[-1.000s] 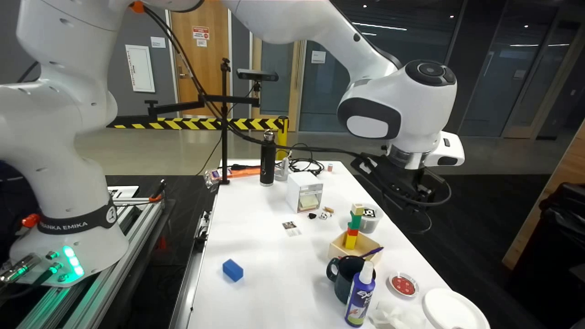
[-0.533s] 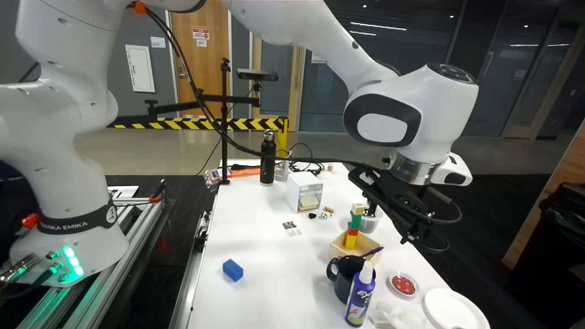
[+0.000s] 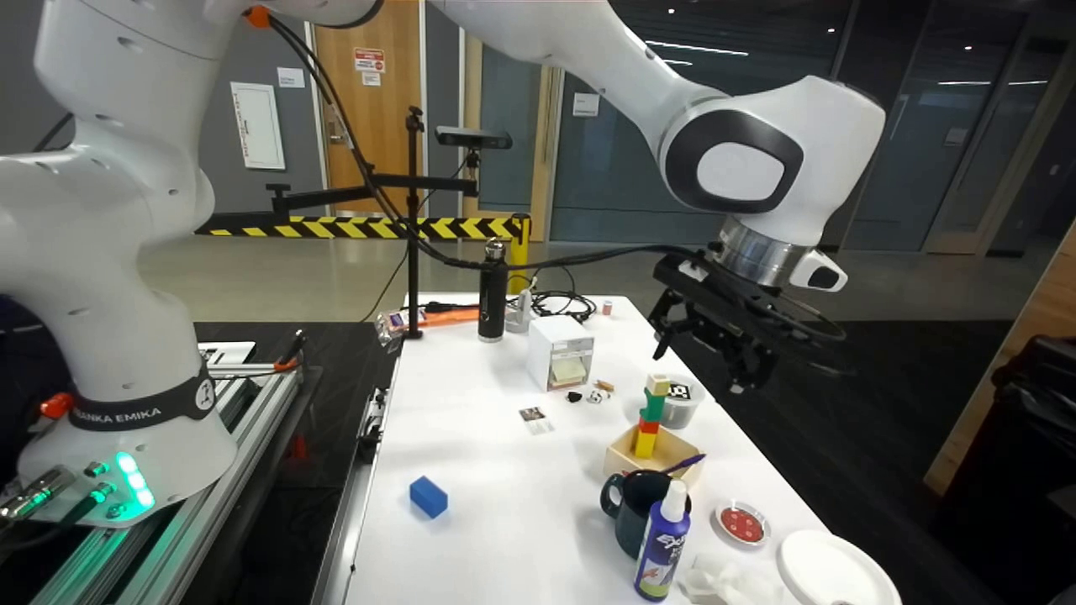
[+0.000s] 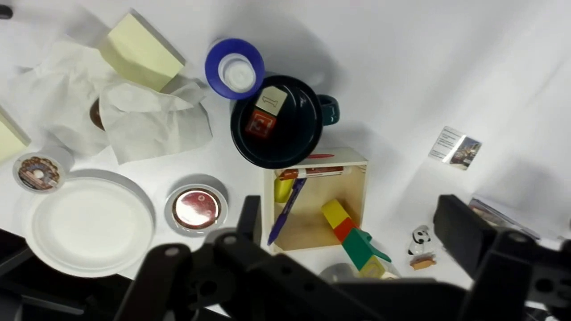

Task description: Remove the blue bottle from the box and place it on the right side of the table.

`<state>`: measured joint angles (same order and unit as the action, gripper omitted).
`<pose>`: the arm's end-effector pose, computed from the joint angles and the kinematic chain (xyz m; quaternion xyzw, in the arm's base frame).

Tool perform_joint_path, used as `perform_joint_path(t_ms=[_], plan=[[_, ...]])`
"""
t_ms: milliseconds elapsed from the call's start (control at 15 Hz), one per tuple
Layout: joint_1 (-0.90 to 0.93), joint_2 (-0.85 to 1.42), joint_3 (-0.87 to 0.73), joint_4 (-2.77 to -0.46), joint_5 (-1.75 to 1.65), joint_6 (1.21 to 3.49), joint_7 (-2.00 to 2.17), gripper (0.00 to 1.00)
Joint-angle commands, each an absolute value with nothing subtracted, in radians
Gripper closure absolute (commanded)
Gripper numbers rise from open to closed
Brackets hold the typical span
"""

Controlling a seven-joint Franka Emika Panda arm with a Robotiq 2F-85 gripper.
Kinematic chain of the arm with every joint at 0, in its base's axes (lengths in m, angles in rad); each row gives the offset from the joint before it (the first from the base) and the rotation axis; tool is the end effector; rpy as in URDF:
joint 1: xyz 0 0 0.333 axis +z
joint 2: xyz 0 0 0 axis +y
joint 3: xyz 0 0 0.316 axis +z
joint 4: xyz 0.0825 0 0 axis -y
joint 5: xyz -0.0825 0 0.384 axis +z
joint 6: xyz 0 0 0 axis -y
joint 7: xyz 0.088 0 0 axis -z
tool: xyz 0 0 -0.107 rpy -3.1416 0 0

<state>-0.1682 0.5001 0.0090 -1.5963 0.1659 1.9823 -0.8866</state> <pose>0.6662 -0.0972 0.3339 -0.9432 -0.3185 0.0112 0.0943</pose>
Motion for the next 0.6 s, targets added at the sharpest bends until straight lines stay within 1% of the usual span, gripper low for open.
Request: perform_joint_path(t_ms=[0,267,333,533], plan=[[-0.140,0.573,0.035,-1.416,0.105,1.824,-0.885,0.00],[-0.113,0.647,0.055,-1.260,0.095,1.711,-0.882,0.00],[-0.122,0.580,0.055,-1.382,0.121,1.785,-0.883,0.00],[-0.116,0.620,0.061,-1.315,0.119,1.751,-0.883,0.00]])
